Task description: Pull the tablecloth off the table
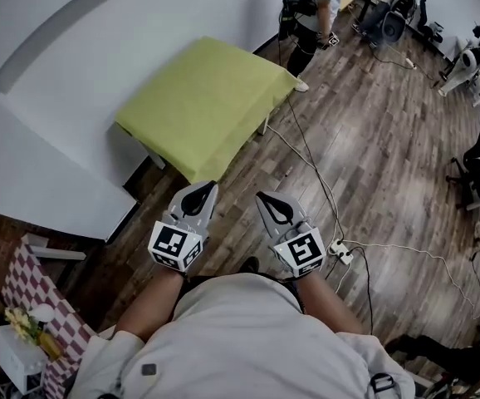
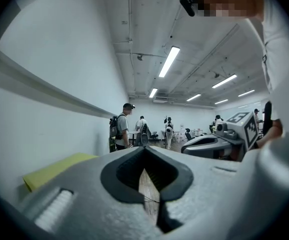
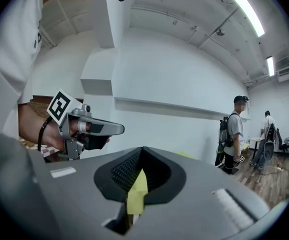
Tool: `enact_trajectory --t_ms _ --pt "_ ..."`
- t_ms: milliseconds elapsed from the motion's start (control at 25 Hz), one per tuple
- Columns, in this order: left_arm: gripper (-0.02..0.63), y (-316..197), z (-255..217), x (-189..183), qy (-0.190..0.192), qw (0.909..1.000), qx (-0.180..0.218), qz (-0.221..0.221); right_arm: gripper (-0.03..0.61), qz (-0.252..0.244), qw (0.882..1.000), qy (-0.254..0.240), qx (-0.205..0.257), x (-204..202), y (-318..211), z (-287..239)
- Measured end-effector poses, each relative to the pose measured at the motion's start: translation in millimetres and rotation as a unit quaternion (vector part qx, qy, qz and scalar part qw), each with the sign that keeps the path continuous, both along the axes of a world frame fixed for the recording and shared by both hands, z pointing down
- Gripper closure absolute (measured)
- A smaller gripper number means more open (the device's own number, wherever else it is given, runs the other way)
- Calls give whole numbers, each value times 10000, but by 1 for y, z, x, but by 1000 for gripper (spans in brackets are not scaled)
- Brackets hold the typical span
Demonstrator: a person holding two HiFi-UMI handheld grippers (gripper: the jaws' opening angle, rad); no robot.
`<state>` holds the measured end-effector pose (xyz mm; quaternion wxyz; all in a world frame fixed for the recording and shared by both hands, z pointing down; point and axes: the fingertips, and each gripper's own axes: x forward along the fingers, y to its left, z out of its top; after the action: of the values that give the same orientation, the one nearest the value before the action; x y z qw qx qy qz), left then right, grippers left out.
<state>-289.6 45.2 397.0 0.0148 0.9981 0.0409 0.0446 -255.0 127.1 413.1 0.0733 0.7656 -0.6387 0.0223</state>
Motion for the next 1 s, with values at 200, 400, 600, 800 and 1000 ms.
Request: enact_trajectory --t_ms 200,400,600,800,1000 --pt "611 12 -6 45 49 9999 -98 92 568 28 10000 -14 -8 41 14 -3" --pt "612 10 -2 82 45 9998 -130 174 568 109 9999 -56 -55 74 13 3" --pt "611 -9 6 127 51 9995 -196 257 568 265 9996 -67 -71 115 1 8" --pt "611 -39 5 179 99 9991 -227 348 568 347 9993 -29 -122 165 -30 4" --pt "611 -83 3 231 153 9990 -201 378 568 391 9992 23 -100 219 -76 0"
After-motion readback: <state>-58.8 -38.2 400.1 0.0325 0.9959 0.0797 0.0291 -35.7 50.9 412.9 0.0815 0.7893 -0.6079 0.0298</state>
